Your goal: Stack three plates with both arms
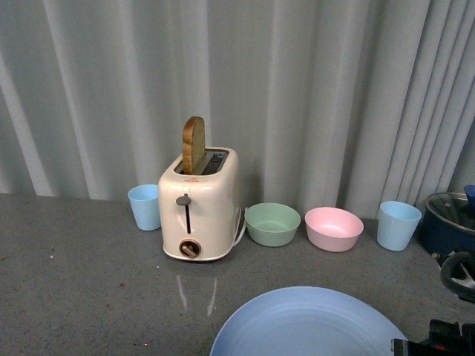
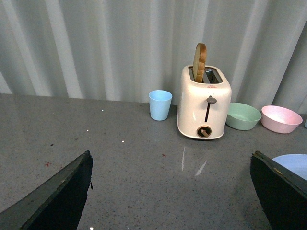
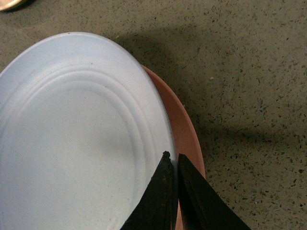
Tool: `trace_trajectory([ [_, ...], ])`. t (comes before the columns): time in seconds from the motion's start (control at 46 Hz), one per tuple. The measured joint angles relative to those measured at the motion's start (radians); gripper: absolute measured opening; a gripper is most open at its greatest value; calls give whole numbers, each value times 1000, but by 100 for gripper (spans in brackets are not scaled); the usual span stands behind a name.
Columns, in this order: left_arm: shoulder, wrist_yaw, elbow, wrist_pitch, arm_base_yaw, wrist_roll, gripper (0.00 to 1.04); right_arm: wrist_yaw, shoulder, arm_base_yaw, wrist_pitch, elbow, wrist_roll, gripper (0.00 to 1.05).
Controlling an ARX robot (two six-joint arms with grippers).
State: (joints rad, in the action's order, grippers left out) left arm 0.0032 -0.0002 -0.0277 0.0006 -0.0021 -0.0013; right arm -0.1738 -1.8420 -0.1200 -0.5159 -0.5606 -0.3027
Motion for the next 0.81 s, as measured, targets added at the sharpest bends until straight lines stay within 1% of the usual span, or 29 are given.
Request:
trace_trajectory([
  [0.261,0,0,0,0,0,0,98,23,-11,-3,54,0,3,3],
  [0.305,0,0,0,0,0,0,98,26,-11,-2,60,0,4,7],
  [0.413,0,0,0,0,0,0,98,26,0,6,60,0,3,23],
  [0.435,0,0,0,0,0,0,98,26,3,6,60,0,3,24],
  [0.522,0,0,0,0,0,0,98,26,41,11,67,5,3,39],
  [0.609,0,0,0,0,0,0,98,25,84,13,78,11,3,49],
  [0.675,0,0,0,0,0,0,98,24,134,15,94,20,4,60],
  [0.805,0,0,0,0,0,0,98,22,277,23,148,45,4,87],
])
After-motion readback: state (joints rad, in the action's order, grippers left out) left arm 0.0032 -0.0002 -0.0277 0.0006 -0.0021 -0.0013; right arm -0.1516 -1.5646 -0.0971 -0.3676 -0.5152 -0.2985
